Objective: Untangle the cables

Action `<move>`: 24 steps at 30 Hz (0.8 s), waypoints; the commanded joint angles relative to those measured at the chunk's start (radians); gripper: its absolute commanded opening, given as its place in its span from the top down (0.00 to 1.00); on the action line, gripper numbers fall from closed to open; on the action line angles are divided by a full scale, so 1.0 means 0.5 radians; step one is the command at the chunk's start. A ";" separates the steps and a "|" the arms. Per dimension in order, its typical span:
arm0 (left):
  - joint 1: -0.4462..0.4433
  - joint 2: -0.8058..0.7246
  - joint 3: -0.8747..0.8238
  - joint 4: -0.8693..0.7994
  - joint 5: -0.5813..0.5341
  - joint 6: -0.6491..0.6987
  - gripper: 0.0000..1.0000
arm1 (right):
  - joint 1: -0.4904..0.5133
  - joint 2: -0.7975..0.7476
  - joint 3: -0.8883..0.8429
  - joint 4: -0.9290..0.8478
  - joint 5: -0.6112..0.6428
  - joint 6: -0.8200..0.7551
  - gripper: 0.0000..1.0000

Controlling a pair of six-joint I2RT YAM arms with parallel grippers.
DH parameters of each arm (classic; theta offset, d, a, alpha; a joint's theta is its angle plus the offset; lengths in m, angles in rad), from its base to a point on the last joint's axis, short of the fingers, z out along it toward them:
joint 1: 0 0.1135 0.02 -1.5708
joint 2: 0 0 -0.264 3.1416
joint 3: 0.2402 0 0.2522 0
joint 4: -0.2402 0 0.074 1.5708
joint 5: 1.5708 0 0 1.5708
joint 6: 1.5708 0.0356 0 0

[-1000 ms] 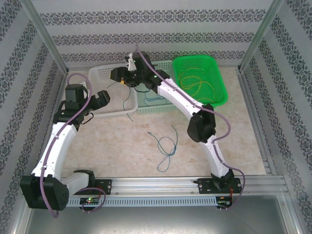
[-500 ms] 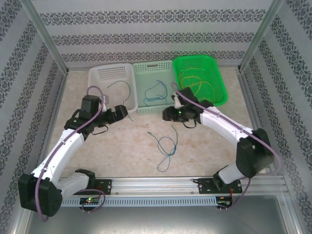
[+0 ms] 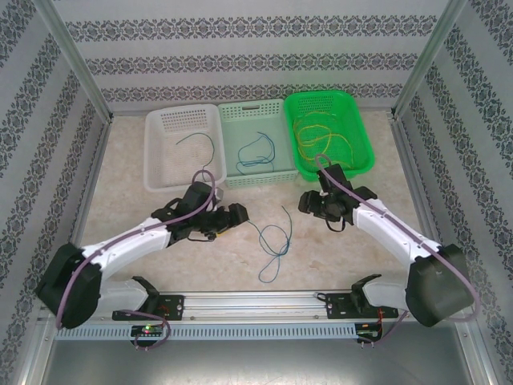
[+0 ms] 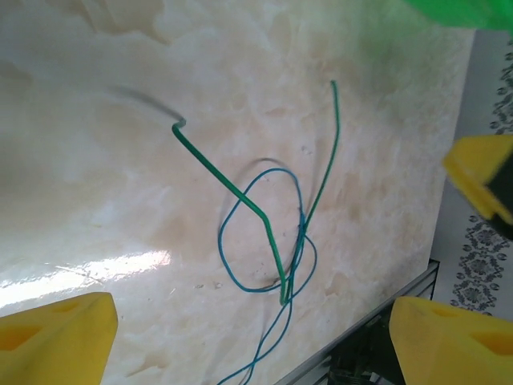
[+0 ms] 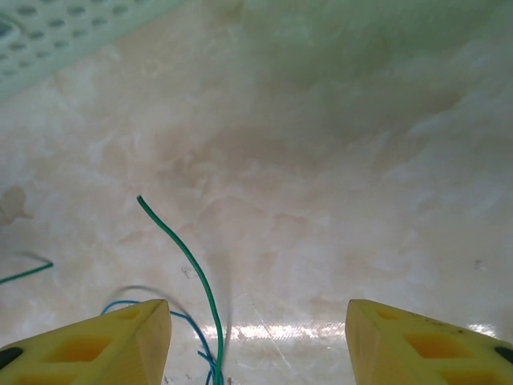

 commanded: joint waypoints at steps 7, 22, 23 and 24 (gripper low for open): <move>-0.075 0.495 0.188 0.493 0.212 -0.208 0.26 | -0.023 -0.265 -0.191 0.006 0.068 0.074 0.39; -0.089 0.762 0.397 0.385 0.192 -0.021 0.88 | 0.142 -0.299 -0.360 -0.078 -0.574 0.231 0.46; -0.093 0.759 0.411 0.352 0.180 0.015 0.91 | 0.174 -0.276 -0.363 -0.048 -0.604 0.263 0.46; -0.092 0.751 0.433 0.306 0.161 0.057 0.94 | 0.203 -0.247 -0.369 -0.001 -0.643 0.308 0.46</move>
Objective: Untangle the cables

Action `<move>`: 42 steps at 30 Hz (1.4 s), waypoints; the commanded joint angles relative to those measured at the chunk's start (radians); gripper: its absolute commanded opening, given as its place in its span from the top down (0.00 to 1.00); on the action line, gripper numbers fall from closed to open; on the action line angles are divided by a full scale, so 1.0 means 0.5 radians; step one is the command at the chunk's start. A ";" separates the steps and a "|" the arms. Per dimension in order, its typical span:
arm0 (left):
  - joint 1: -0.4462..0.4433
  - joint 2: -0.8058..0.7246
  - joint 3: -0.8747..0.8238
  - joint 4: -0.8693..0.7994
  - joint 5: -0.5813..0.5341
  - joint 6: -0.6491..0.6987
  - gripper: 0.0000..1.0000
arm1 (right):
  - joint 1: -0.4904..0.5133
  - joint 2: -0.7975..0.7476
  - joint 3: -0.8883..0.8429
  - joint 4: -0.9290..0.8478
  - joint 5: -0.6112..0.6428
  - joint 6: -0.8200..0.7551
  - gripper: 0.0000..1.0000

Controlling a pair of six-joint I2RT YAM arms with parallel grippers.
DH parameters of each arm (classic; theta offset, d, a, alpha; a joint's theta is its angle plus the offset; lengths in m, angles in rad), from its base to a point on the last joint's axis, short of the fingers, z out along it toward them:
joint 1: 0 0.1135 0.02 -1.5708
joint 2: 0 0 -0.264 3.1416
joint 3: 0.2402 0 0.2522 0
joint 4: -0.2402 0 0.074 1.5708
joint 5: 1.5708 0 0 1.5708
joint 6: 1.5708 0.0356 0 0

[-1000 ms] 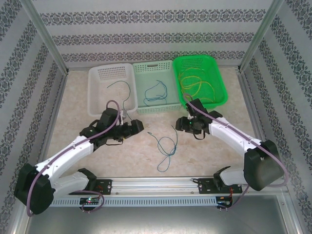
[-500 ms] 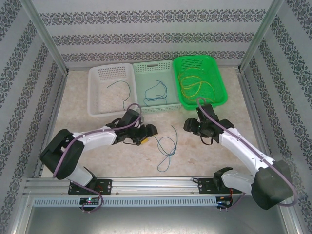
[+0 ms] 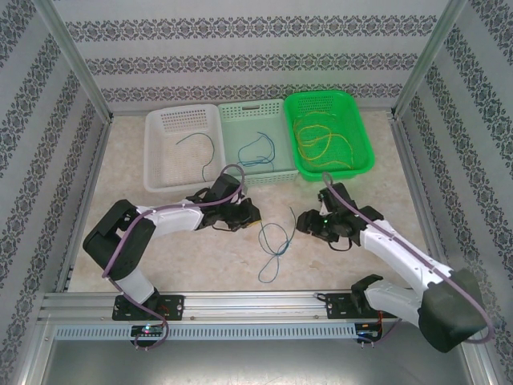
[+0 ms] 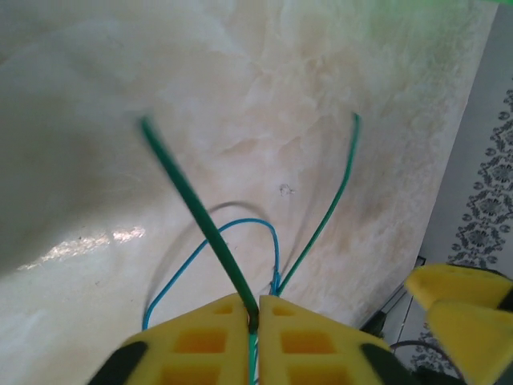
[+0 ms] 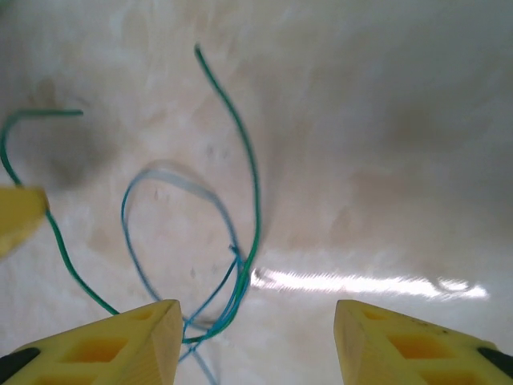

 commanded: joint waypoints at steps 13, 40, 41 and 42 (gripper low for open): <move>-0.051 -0.124 0.209 -0.353 -0.183 0.421 1.00 | 0.289 0.482 0.137 0.232 -0.401 0.286 0.47; -0.075 -0.219 0.155 -0.363 -0.268 0.463 0.99 | 0.389 0.785 0.315 0.185 -0.371 0.253 0.59; -0.074 -0.221 0.158 -0.355 -0.268 0.462 1.00 | 0.391 0.798 0.318 0.200 -0.364 0.258 0.59; -0.073 -0.216 0.161 -0.353 -0.265 0.463 1.00 | 0.393 0.816 0.325 0.219 -0.364 0.260 0.59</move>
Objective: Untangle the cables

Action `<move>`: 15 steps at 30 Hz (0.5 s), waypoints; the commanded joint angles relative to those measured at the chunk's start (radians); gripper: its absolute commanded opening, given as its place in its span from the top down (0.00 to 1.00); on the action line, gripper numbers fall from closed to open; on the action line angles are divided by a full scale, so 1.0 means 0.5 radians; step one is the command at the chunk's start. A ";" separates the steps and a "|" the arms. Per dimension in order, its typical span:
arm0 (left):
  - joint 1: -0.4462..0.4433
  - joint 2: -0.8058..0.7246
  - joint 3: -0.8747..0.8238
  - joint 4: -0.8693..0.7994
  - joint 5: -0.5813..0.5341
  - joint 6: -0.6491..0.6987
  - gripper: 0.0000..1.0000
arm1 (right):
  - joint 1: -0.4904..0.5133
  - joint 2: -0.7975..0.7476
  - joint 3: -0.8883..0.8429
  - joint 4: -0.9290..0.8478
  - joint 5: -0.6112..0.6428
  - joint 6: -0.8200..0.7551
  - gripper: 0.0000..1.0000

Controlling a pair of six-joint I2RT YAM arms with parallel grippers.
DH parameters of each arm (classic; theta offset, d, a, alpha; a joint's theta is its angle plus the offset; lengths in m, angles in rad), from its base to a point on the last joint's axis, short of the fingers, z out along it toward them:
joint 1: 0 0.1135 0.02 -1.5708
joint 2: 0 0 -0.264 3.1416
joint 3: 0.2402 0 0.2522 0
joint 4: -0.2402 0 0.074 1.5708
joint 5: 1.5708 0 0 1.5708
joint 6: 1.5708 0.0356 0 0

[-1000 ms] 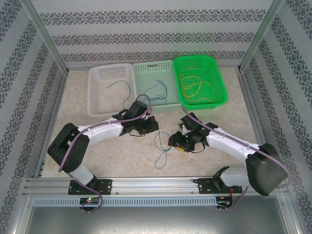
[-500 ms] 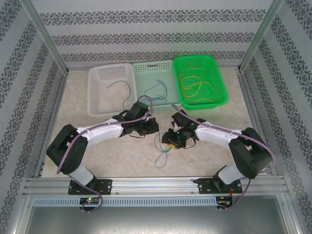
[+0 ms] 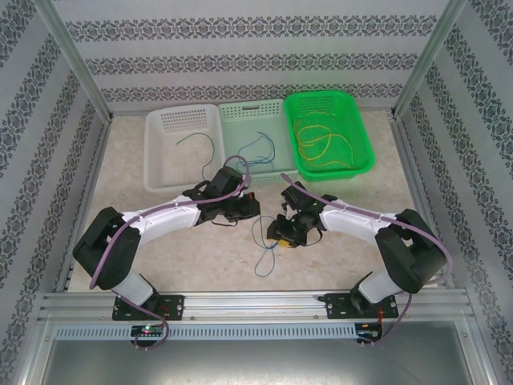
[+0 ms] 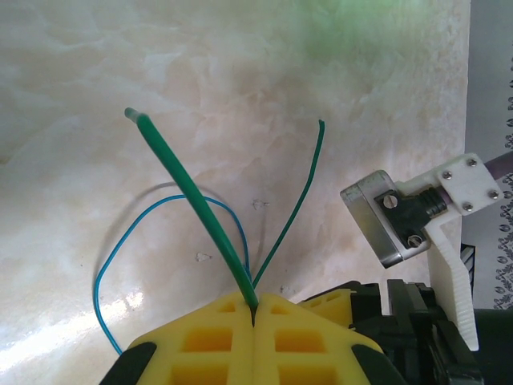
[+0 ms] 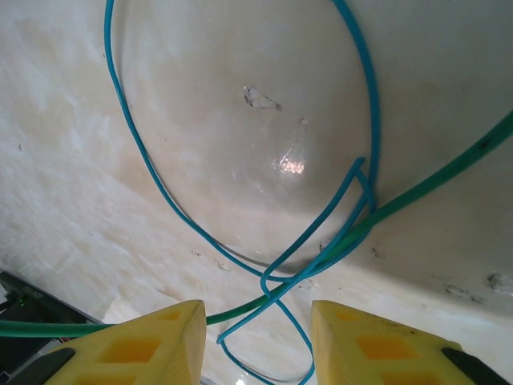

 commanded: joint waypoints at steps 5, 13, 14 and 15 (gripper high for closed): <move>-0.023 -0.060 0.001 -0.034 -0.034 0.045 0.99 | 0.042 0.129 0.129 -0.006 0.020 -0.057 0.60; -0.023 -0.114 -0.020 -0.031 -0.075 0.045 0.99 | 0.042 0.247 0.161 -0.052 0.060 -0.121 0.69; -0.024 -0.118 -0.019 -0.028 -0.081 0.049 0.99 | 0.042 0.248 0.171 -0.052 0.075 -0.128 0.73; -0.023 -0.126 -0.017 -0.028 -0.082 0.051 0.99 | 0.042 0.244 0.186 -0.052 0.088 -0.132 0.78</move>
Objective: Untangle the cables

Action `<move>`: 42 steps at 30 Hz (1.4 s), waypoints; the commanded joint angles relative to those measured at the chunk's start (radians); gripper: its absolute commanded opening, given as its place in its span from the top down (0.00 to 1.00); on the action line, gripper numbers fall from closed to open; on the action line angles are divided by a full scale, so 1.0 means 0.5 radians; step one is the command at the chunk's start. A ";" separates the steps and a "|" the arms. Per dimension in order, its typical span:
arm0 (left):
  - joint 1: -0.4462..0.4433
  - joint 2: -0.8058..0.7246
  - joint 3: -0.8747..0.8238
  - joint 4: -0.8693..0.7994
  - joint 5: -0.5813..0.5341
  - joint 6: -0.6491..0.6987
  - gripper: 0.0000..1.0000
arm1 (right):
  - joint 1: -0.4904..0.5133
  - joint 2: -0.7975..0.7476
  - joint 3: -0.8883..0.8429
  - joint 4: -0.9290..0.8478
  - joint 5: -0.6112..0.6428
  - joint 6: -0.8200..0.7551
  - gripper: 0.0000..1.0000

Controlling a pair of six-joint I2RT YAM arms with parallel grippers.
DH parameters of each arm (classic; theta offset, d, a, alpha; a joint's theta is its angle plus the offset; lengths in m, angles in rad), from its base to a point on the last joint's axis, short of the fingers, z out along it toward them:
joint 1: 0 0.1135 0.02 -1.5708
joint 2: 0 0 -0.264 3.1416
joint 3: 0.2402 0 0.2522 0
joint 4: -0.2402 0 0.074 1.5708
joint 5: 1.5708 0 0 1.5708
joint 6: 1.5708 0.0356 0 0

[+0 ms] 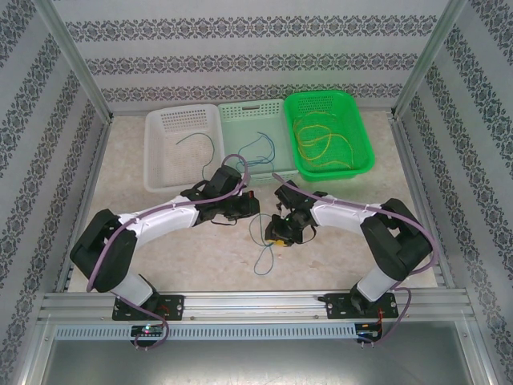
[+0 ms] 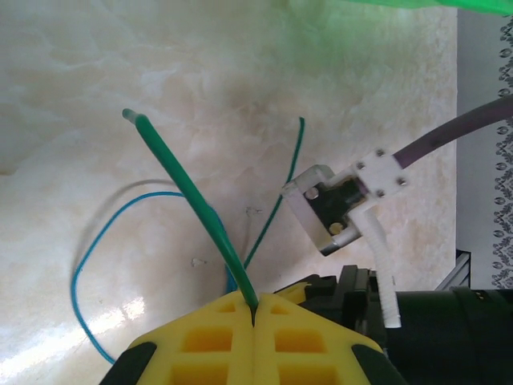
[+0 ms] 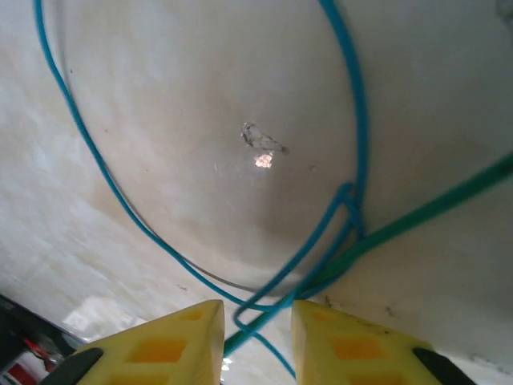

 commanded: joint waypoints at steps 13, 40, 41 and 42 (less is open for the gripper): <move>-0.021 -0.132 0.004 -0.097 -0.055 0.154 0.99 | -0.120 -0.387 0.134 -0.155 0.277 -0.124 1.00; 0.294 -0.929 0.262 -0.936 -0.595 1.054 0.99 | -1.258 -1.483 -0.170 -0.748 0.532 -0.495 1.00; 0.311 -0.942 0.271 -0.935 -0.604 1.062 0.99 | -1.235 -1.489 -0.206 -0.726 0.538 -0.474 1.00; 0.328 -0.945 0.283 -0.934 -0.616 1.069 0.99 | -1.202 -1.498 -0.250 -0.692 0.541 -0.445 1.00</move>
